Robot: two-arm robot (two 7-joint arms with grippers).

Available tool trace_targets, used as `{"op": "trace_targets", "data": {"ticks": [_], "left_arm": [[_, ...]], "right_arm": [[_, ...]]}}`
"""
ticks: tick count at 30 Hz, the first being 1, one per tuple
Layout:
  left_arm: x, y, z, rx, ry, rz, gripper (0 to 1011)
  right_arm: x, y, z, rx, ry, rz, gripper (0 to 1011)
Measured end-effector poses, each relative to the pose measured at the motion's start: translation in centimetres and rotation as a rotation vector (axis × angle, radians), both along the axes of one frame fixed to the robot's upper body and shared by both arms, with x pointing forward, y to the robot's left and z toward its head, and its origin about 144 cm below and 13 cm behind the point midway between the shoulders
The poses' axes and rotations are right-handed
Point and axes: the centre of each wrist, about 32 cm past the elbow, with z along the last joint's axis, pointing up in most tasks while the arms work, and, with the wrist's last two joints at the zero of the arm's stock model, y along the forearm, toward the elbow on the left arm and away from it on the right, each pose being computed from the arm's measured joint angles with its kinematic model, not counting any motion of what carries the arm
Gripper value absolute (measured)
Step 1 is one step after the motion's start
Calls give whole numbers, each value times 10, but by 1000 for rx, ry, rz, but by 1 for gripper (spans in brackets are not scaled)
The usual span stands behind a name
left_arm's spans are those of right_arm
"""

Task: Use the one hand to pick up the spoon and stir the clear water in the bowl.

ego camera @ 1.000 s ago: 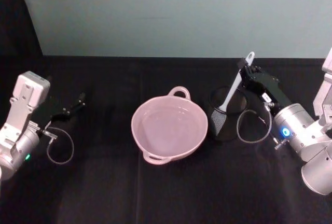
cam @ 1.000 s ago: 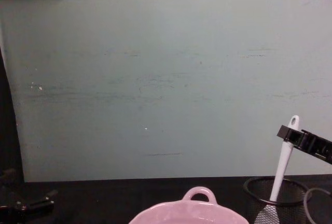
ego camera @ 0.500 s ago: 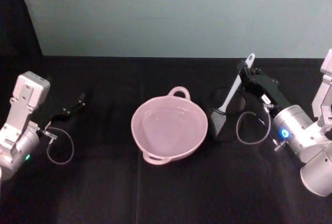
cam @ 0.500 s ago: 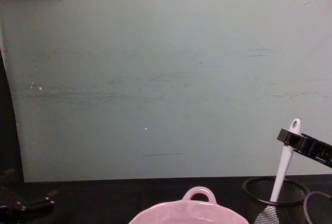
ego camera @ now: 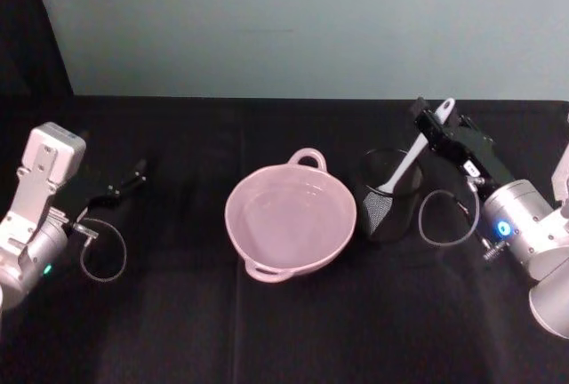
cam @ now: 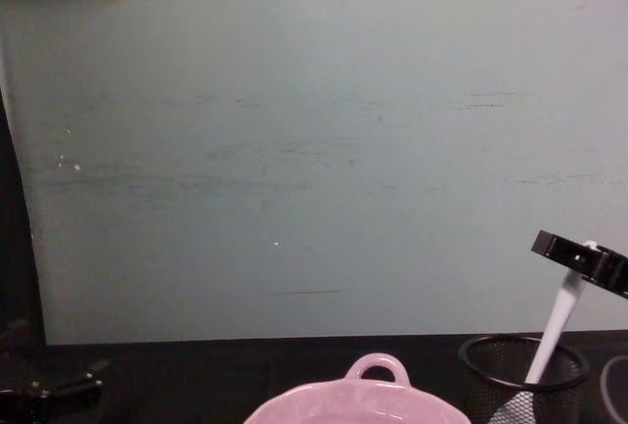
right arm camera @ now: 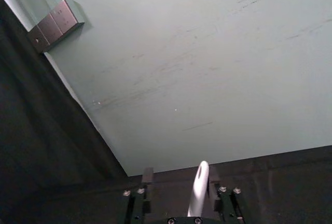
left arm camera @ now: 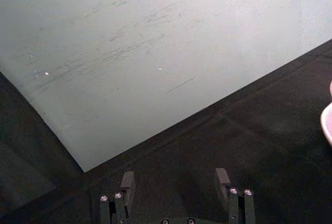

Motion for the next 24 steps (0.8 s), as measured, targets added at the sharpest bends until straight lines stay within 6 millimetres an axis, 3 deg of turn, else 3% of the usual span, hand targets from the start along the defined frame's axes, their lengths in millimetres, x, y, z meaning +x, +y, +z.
{"op": "trace_targets", "data": {"ticks": [14,24], "left_arm": [[0,0,0,0,0,0,1011],[0,0,0,0,0,0,1011]], "right_arm": [[-4,-16,17,4,-48,-38,996],[-8,-33,38,-69,-111,-97,1003]]}}
